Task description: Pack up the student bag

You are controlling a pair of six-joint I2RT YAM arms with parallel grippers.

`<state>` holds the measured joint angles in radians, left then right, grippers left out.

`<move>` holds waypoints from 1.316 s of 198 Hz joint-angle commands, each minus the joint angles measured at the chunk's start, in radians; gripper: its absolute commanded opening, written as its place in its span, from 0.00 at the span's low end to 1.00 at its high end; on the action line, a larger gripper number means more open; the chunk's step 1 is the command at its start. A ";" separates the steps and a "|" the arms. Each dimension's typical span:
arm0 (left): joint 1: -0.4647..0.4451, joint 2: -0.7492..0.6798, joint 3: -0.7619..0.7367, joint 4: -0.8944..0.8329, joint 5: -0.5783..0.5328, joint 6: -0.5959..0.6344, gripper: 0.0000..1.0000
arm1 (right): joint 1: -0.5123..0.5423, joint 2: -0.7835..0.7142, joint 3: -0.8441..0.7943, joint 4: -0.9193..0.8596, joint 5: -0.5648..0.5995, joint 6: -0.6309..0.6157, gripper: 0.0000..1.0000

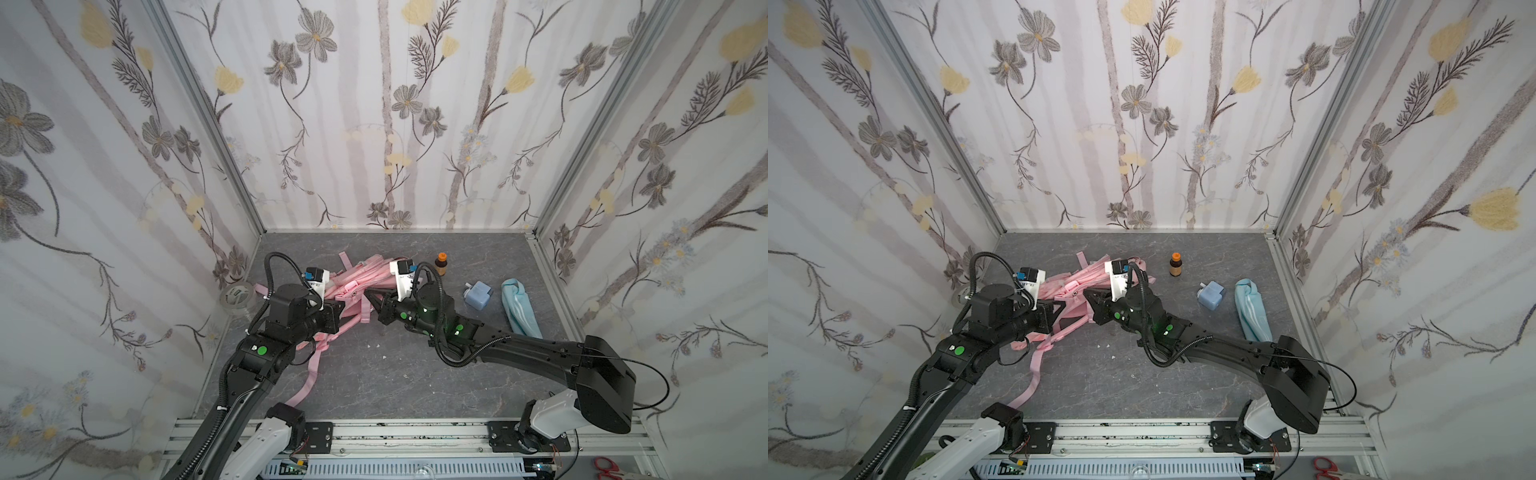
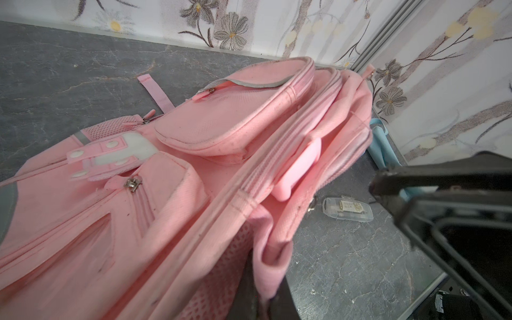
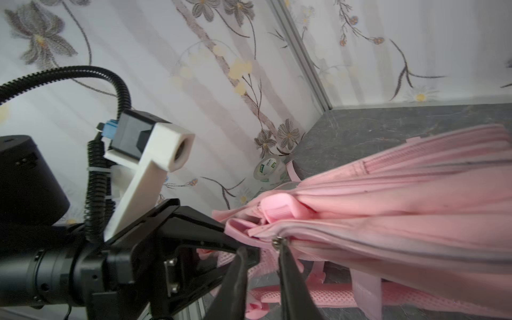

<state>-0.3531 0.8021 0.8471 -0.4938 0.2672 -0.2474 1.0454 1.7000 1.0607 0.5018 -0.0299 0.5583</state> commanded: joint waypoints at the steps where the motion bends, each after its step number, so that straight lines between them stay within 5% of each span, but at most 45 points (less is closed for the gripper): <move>1: 0.001 0.003 0.020 0.103 0.012 -0.029 0.00 | 0.015 0.043 0.057 -0.059 0.036 -0.106 0.39; 83: 0.000 0.016 0.035 0.100 0.013 -0.041 0.00 | 0.089 0.079 0.056 -0.113 0.293 -0.212 0.43; 150: 0.000 0.025 0.049 0.083 0.029 -0.045 0.00 | 0.090 0.158 0.137 -0.130 0.354 -0.239 0.41; 194: -0.002 0.023 0.047 0.081 0.046 -0.050 0.00 | 0.090 0.202 0.186 -0.138 0.402 -0.241 0.20; 260: -0.002 -0.001 0.030 0.069 0.053 -0.052 0.00 | 0.086 0.198 0.182 -0.159 0.454 -0.228 0.02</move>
<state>-0.3515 0.8162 0.8780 -0.4919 0.2634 -0.2840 1.1366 1.8984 1.2377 0.3542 0.3325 0.3229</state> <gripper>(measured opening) 0.054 0.051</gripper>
